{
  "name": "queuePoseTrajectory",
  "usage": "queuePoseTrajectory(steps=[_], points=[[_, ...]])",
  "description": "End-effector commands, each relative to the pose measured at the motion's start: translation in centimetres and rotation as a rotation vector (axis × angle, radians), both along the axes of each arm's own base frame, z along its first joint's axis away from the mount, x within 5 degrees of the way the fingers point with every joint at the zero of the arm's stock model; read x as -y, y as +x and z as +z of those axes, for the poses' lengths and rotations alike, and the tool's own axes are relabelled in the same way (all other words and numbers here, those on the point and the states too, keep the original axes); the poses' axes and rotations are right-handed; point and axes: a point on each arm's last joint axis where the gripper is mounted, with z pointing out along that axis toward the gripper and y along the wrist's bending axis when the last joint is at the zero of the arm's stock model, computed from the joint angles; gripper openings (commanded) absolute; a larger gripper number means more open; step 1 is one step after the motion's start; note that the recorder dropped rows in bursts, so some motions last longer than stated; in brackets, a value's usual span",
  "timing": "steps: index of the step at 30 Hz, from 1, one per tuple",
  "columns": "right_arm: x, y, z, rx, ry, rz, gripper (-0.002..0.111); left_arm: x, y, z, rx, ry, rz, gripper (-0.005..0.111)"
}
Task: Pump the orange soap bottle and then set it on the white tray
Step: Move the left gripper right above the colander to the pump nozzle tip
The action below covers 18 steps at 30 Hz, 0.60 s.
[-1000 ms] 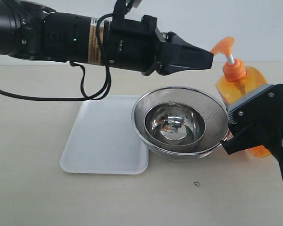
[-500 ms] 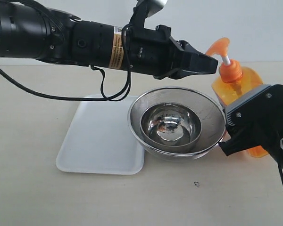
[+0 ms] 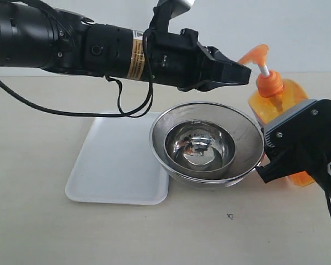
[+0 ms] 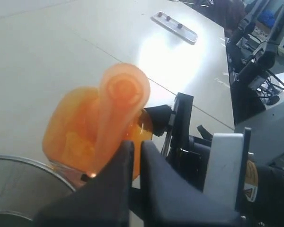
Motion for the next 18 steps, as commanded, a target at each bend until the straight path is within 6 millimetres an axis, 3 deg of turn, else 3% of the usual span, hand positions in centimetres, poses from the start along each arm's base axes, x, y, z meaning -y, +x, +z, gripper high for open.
queuePoseTrajectory(steps=[1,6,9,13,18], points=[[-0.1,0.3,1.0,0.087,0.005,-0.008,0.000,-0.6,-1.4,2.8,0.049,-0.017,-0.074,0.005],[0.0,0.3,1.0,0.089,-0.023,-0.010,0.000,-1.5,-2.2,6.0,0.145,-0.040,-0.028,0.005],[0.0,0.3,1.0,0.090,-0.027,-0.010,0.000,-1.5,-1.8,6.7,0.184,-0.028,0.007,0.005],[0.0,0.3,1.0,0.091,-0.027,-0.011,0.000,-0.9,-0.9,5.7,0.156,-0.019,0.013,0.005],[0.0,0.3,1.0,0.092,-0.028,-0.009,0.000,-0.1,0.4,3.0,0.105,0.019,0.020,0.005]])
